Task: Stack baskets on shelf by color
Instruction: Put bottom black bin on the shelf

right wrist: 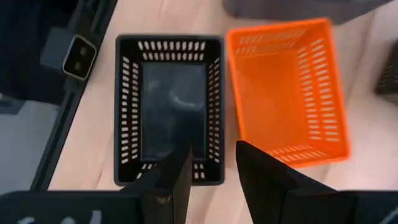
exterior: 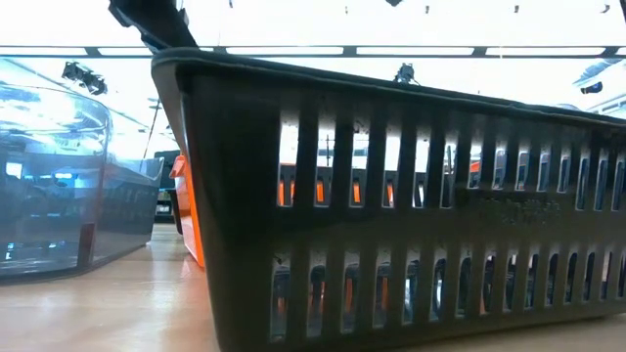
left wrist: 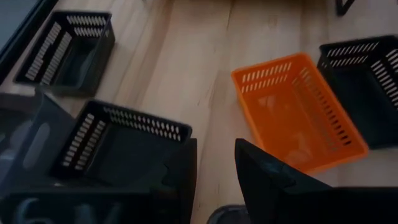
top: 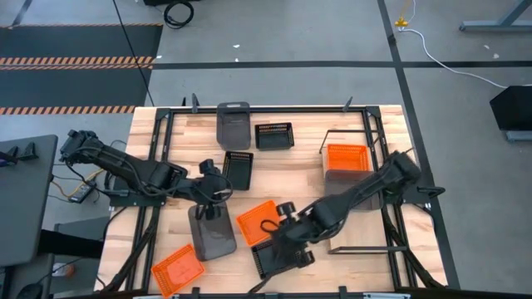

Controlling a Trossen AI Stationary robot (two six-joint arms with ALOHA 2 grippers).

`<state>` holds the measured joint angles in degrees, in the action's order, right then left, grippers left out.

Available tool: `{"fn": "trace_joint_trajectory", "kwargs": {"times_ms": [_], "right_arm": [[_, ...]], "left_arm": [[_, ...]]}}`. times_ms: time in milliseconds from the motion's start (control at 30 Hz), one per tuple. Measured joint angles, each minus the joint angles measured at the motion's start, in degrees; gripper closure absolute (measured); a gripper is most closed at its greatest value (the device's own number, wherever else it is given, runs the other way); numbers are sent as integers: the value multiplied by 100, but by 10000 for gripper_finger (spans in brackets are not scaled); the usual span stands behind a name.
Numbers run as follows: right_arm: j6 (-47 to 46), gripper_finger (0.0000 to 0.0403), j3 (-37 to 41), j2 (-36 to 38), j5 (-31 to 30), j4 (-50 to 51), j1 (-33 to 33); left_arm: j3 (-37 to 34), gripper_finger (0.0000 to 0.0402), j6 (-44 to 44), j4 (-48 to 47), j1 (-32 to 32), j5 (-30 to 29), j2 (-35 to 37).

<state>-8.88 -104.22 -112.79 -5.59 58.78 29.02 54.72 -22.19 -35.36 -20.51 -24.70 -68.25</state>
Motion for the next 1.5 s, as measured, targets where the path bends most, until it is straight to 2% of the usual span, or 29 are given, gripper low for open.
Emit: {"fn": "trace_joint_trajectory", "kwargs": {"times_ms": [200, 500, 1033, 1200, 1500], "right_arm": [[-18, 270, -366, -649, 370, 278, 26], [-281, 270, -370, -1015, 976, 283, 22], [-1004, 268, -368, -997, 968, 154, 222], [-1064, 248, -366, -997, 798, 13, 356], [-1086, 187, -137, -1001, 568, -501, 354]], "left_arm": [[0, 285, -271, -265, -29, 14, 0], [0, 285, -270, -222, -302, 34, 0], [0, 285, -48, -177, -417, 32, 0], [0, 285, -21, -220, -417, 32, 0], [0, 285, 64, -220, -417, 32, 0]]}}
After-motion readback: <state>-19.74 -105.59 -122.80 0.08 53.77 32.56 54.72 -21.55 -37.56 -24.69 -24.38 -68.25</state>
